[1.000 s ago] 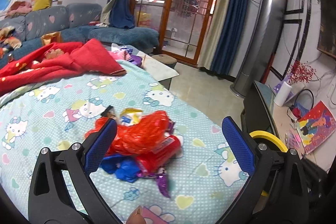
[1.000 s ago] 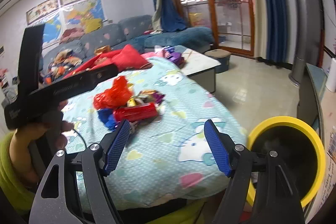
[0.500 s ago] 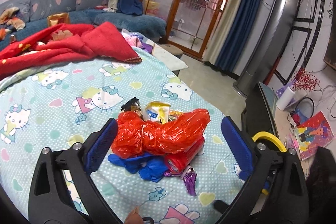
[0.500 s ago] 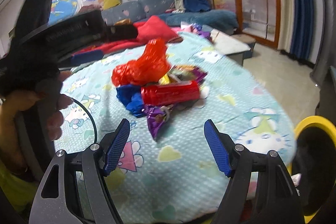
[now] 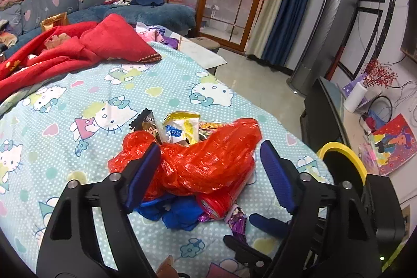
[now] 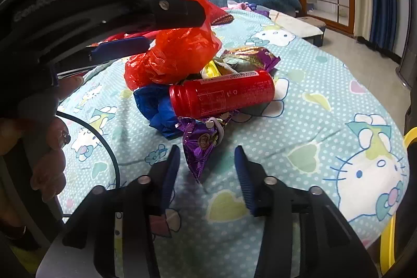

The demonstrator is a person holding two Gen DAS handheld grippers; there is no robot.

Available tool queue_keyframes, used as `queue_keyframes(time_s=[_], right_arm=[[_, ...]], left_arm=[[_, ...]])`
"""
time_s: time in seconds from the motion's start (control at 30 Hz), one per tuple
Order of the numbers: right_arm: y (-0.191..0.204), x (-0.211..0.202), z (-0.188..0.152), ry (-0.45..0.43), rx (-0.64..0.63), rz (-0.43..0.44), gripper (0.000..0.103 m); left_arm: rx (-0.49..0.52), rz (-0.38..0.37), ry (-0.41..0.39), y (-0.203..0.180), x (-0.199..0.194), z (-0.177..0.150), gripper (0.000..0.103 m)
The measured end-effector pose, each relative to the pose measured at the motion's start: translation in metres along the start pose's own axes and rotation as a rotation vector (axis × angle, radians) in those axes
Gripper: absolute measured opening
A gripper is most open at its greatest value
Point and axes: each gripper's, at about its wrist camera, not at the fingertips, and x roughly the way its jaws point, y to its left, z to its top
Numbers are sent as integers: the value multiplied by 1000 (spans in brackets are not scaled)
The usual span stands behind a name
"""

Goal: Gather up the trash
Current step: 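Grasp the red plastic bag with the left tool while the right tool grasps the purple wrapper, then carry the red bag and purple wrapper over the yellow-rimmed bin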

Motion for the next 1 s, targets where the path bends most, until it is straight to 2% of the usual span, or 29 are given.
queue_keyframes(time_s=[0.07,0.1,0.17,0.2,0.23,0.3,0.6,0.73,1.0], right_arm=[[1,0,-1,2,-5,16,25],[2,0,-1,3,-13,22,20],[4,-1,-2,3,-26,23,19],[3,-2,-3,6,-23,29,19],[3,-3,-3,9,-18,33,19],[2,-6,-4,15,-11,39,18],[-14,-34,-8,64,39,96,17],[-22,-51,-12,67,67,85,17],[-41,-83,-10,-8,98,49,17]], left_arm=[[-1,6,11,1,4,0,60],[-4,12,17,2,6,-1,50],[-12,9,21,5,7,-2,33],[-16,6,25,7,8,-2,18],[-17,7,29,8,8,-2,9],[-25,-11,29,10,7,-4,4],[-113,-137,-28,21,-21,0,2],[-121,-175,-54,18,-35,4,2],[-108,-243,-95,6,-56,11,2]])
